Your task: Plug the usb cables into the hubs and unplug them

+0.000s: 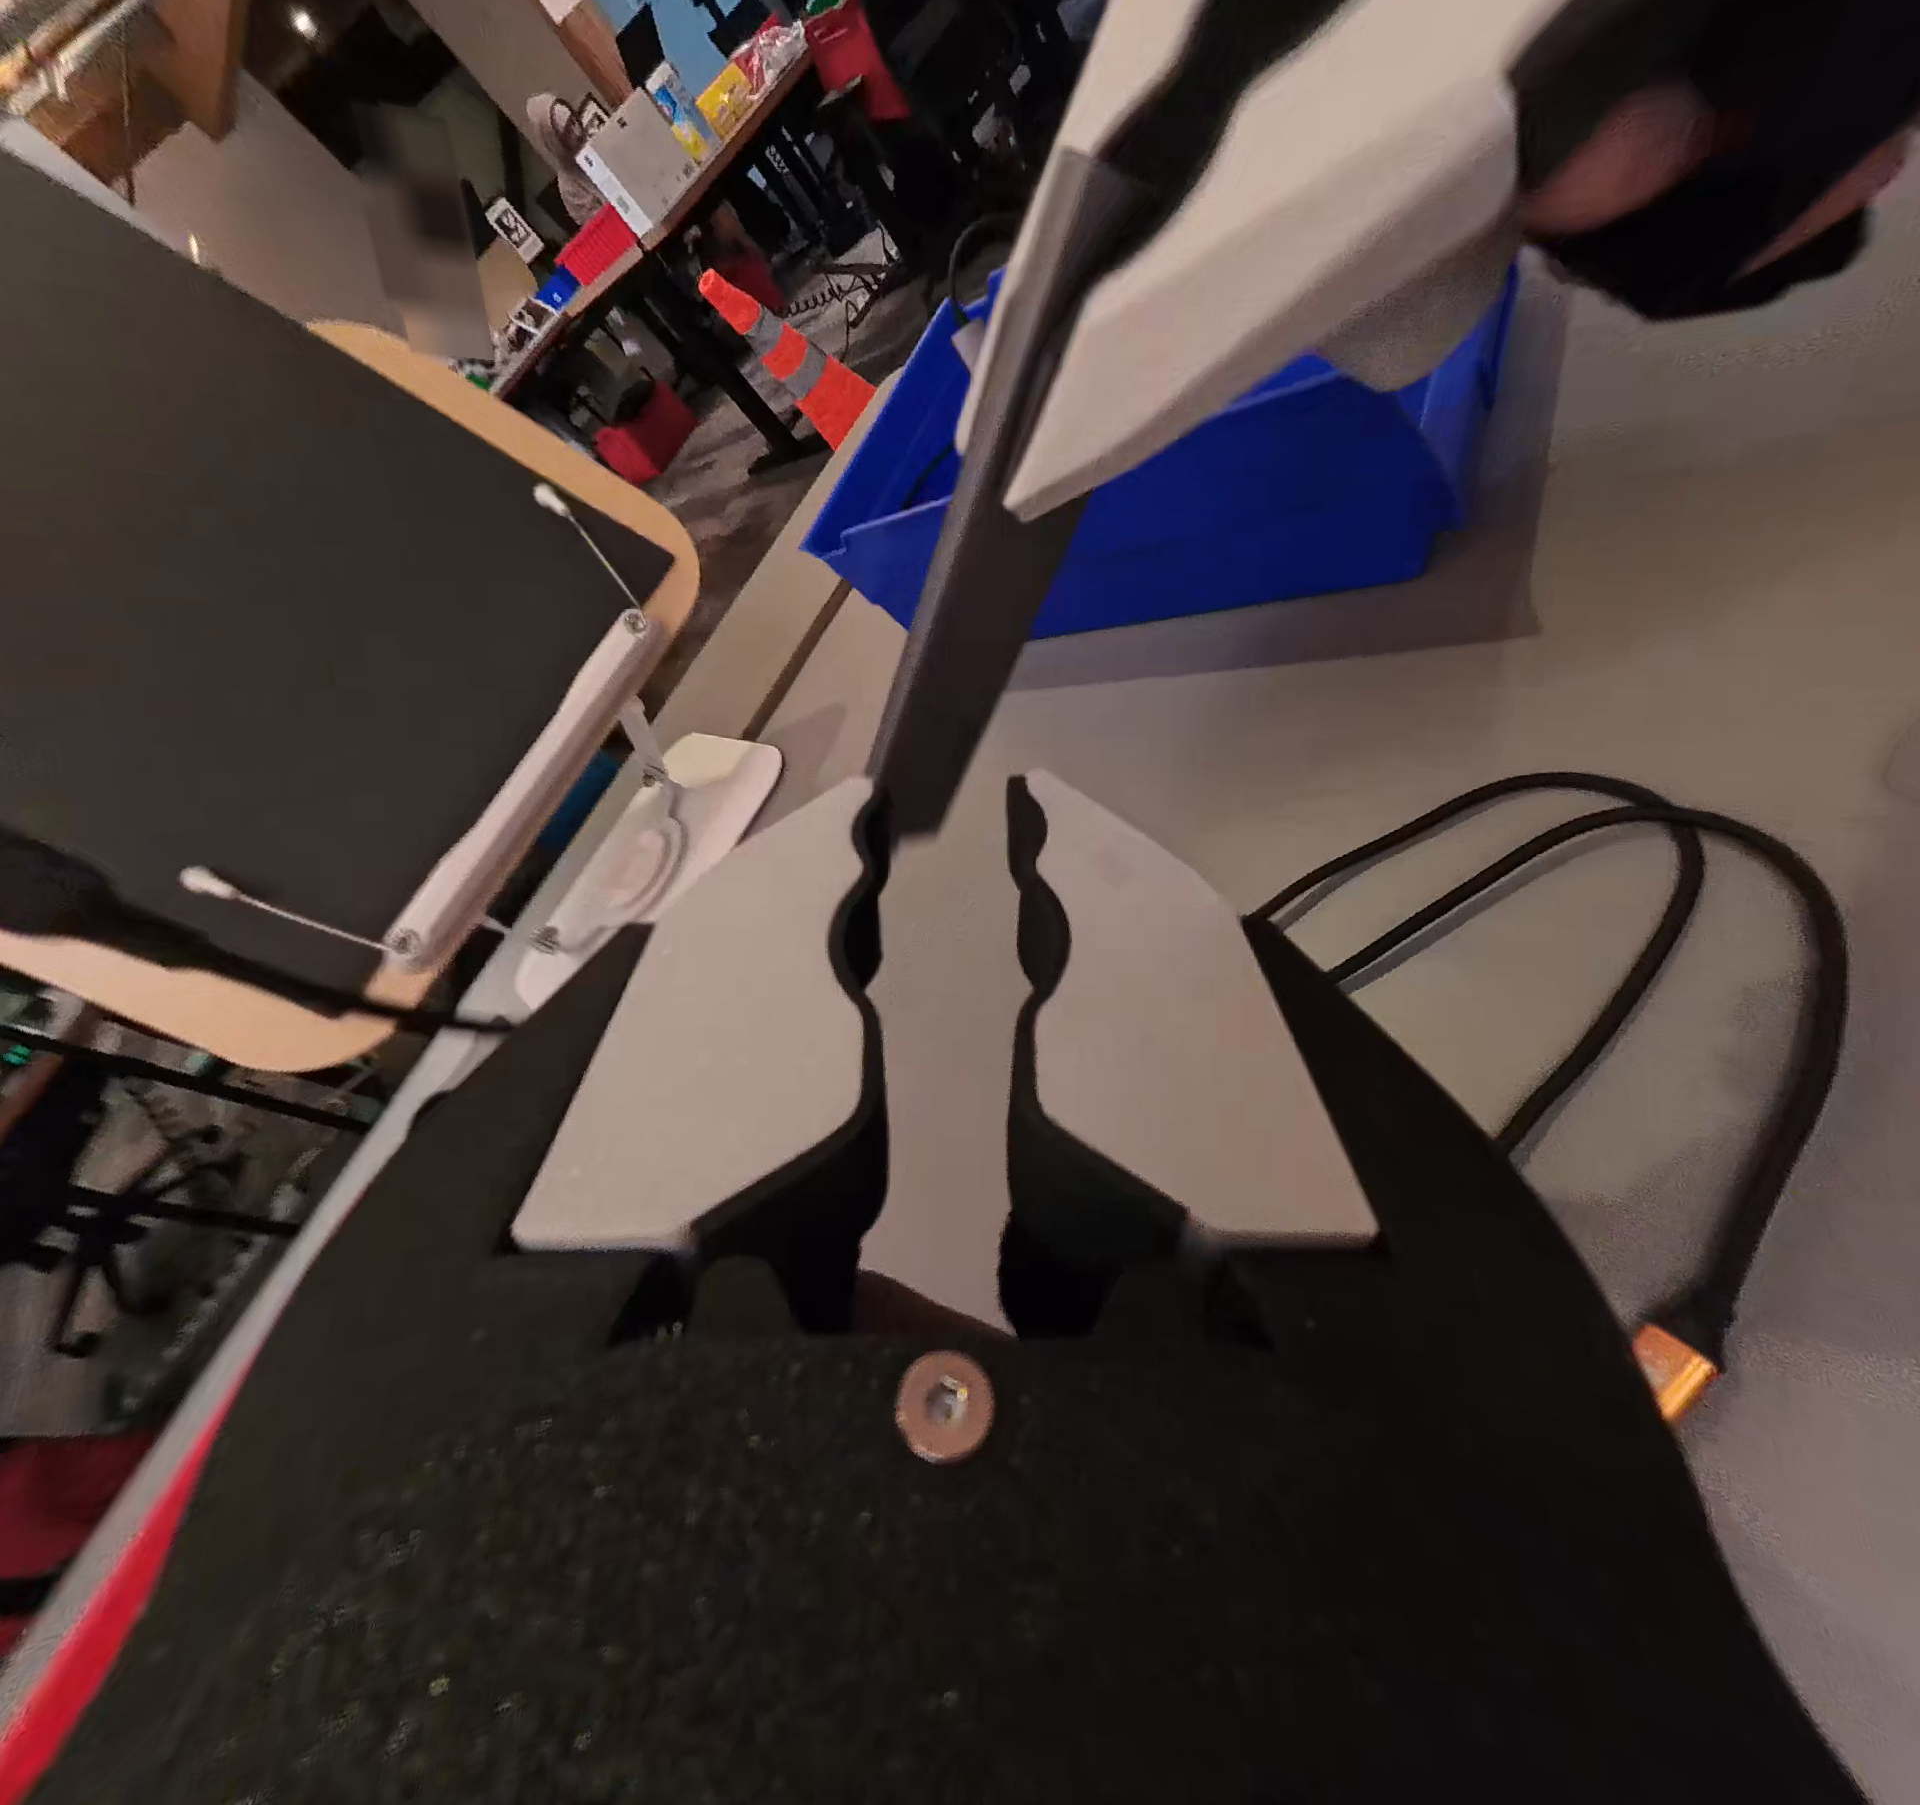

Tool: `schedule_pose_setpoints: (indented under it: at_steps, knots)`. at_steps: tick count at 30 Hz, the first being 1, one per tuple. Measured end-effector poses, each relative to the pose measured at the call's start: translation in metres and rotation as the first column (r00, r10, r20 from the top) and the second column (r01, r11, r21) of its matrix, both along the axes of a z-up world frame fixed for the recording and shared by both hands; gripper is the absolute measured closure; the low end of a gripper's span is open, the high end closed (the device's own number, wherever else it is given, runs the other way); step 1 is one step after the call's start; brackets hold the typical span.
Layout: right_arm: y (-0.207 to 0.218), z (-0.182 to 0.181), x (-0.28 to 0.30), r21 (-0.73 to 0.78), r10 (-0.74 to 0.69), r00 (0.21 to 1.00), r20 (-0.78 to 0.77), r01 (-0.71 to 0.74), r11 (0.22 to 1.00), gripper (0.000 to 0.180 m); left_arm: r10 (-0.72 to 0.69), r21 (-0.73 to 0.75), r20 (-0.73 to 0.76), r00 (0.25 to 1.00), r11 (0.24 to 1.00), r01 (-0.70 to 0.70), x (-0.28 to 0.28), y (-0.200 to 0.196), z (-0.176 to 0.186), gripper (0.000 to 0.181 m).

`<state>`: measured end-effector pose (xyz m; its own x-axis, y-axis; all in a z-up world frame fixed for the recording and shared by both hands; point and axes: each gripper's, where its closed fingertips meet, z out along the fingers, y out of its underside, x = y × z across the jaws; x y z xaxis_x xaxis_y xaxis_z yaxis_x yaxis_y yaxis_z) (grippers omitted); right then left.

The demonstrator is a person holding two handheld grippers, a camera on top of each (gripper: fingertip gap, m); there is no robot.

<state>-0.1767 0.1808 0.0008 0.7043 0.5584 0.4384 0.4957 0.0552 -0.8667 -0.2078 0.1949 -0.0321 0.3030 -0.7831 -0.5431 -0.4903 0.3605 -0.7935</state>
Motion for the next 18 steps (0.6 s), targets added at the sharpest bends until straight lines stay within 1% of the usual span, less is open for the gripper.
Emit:
schedule_pose_setpoints:
  at_steps: [1,2,3,5,8,10,13,15,17,18]
  knots:
    - [0.001,-0.004,0.003,0.090,-0.033,0.988,0.150,0.019,0.996,0.171,0.001,-0.051,0.029,1.000,0.999,0.001,-0.002,0.000,-0.001,0.160]
    - [0.001,-0.007,0.004,0.176,-0.067,0.958,0.278,0.018,0.984,0.171,-0.002,-0.131,0.059,0.998,0.991,0.009,-0.003,-0.001,-0.003,0.160]
    - [0.001,-0.007,0.005,0.261,-0.118,0.923,0.367,0.019,0.965,0.171,-0.010,-0.240,0.090,0.996,0.970,0.032,-0.003,-0.004,-0.006,0.158]
    - [-0.001,-0.011,0.000,0.370,-0.176,0.867,0.467,-0.010,0.929,0.171,-0.039,-0.466,0.194,0.980,0.875,0.127,0.001,-0.012,-0.008,0.146]
    - [-0.007,-0.017,-0.010,0.488,-0.232,0.812,0.536,-0.074,0.869,0.170,-0.026,-0.661,0.380,0.924,0.691,0.292,0.005,-0.017,0.001,0.146]
    - [-0.010,-0.020,-0.014,0.549,-0.270,0.777,0.568,-0.114,0.828,0.170,0.016,-0.724,0.454,0.891,0.589,0.358,0.004,-0.014,0.005,0.143]
    - [-0.017,-0.021,-0.023,0.647,-0.343,0.720,0.604,-0.191,0.738,0.171,0.092,-0.781,0.503,0.859,0.475,0.406,0.002,-0.006,0.004,0.141]
    - [-0.021,-0.028,-0.033,0.674,-0.367,0.676,0.639,-0.261,0.691,0.171,0.124,-0.807,0.513,0.849,0.405,0.429,0.004,-0.004,0.001,0.140]
    - [-0.021,-0.037,-0.040,0.683,-0.393,0.638,0.662,-0.298,0.667,0.170,0.127,-0.825,0.500,0.856,0.369,0.427,0.008,-0.006,-0.004,0.141]
    - [-0.021,-0.042,-0.042,0.682,-0.397,0.625,0.673,-0.315,0.661,0.170,0.125,-0.831,0.488,0.864,0.368,0.416,0.009,-0.006,-0.008,0.146]
